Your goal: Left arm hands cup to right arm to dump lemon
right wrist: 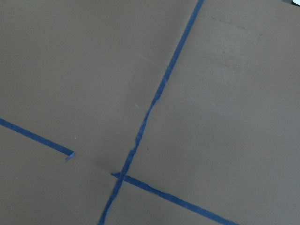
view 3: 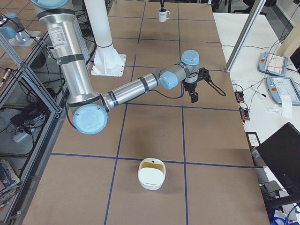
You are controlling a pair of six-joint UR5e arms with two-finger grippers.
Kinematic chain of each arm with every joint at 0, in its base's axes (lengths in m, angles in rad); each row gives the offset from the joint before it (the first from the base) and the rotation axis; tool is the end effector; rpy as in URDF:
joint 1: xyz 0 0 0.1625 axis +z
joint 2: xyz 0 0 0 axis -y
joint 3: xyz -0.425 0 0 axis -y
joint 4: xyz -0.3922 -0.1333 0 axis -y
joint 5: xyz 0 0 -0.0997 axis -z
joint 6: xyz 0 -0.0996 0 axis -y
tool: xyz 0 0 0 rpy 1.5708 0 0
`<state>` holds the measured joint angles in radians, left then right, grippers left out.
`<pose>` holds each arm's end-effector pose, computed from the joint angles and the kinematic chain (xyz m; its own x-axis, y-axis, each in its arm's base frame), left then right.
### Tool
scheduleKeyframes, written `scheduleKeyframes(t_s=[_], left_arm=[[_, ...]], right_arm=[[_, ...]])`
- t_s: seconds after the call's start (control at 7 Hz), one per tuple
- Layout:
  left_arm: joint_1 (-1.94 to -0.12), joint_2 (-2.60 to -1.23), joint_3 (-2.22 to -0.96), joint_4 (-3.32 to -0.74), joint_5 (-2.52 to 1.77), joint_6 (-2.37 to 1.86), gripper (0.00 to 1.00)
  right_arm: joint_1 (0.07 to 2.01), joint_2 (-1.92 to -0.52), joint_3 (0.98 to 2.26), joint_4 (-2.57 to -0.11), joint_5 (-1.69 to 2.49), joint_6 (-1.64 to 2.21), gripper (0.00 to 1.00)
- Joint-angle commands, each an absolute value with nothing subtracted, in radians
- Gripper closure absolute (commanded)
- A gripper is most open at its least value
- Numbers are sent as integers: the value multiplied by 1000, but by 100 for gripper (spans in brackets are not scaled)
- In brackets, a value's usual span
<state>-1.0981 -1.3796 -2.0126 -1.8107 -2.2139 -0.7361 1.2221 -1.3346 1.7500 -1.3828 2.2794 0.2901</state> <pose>0.1278 -0.4116 0.5058 0.7023 -0.0709 -0.7083 0.0944 0.9955 -0.0060 -0.1349 -0.5716 0.4231 0.6433 -0.3598 0.6758 0.1016 0.9150 0.3905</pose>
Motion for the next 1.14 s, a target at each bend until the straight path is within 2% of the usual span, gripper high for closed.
scheduleKeyframes(t_s=[0.0, 0.29, 0.86, 1.0], left_arm=[[-1011, -1413, -1949, -1841, -2188, -784, 100], [-1011, -1474, -1878, -1871, -2198, -723, 100], [-1012, -1483, -1806, -1858, -2200, -594, 100], [-1017, -1483, -1789, -1858, -2200, -594, 96]], right_arm=[[1353, -1449, 1770, -1385, 2406, 236, 0], [1371, -1491, 1798, -1385, 2413, 212, 0], [1382, -1558, 1825, -1384, 2410, 204, 0], [1382, -1568, 1825, -1384, 2408, 195, 0]])
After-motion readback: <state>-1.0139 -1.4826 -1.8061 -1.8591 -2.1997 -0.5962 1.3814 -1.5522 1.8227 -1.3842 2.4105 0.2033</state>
